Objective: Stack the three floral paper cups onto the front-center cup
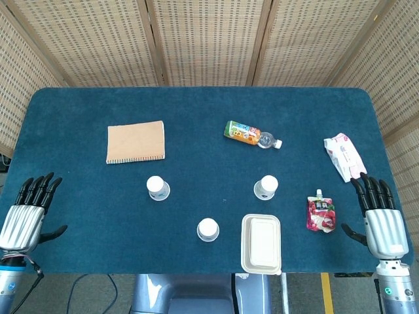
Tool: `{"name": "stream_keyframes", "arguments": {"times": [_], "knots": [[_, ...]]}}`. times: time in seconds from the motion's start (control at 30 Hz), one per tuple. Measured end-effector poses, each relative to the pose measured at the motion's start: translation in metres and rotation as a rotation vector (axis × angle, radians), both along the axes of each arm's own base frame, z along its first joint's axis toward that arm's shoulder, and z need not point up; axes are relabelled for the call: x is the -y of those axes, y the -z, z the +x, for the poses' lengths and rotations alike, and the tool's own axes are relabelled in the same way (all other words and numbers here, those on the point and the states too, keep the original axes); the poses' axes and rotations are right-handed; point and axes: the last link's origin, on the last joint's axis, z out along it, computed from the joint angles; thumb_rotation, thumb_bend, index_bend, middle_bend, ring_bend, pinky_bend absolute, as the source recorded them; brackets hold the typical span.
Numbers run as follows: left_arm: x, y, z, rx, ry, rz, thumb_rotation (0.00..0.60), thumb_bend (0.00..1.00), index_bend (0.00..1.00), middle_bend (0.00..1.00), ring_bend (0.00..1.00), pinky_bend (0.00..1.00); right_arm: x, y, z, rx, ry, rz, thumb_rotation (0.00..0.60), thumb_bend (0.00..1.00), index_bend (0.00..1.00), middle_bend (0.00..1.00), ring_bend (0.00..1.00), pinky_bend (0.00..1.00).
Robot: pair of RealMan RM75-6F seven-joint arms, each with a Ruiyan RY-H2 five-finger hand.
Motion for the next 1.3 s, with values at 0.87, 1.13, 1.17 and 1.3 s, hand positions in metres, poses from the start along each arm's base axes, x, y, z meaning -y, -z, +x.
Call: {"name": "stream_keyframes", "arguments": {"times": [0.87,1.13,1.17,1.3], "knots": [[-0.132,0.038,0.089,-0.153,0.169,-0.245,0.600,0.12,0.26,0.00,0.00,0.01,0.016,-0.009,-0.019,0.027,0.046,-0.054,0.600,0.08,0.07,0.00,0.00,0.00],[-0.161,0.083,0.109,-0.220,0.154,-0.321,0.600,0.12,0.30,0.00,0.00,0.01,0.020,-0.008,-0.025,0.005,0.061,-0.066,0.600,0.08,0.07,0.00,0.00,0.00],[-0.164,0.088,0.111,-0.223,0.151,-0.328,0.600,0.12,0.31,0.00,0.00,0.01,0.020,-0.009,-0.026,0.005,0.061,-0.068,0.600,0.08,0.07,0.00,0.00,0.00],[-0.169,0.106,0.119,-0.250,0.153,-0.364,0.600,0.12,0.33,0.00,0.00,0.01,0.019,-0.011,-0.028,0.010,0.069,-0.076,0.600,0.08,0.07,0.00,0.00,0.00]]}}
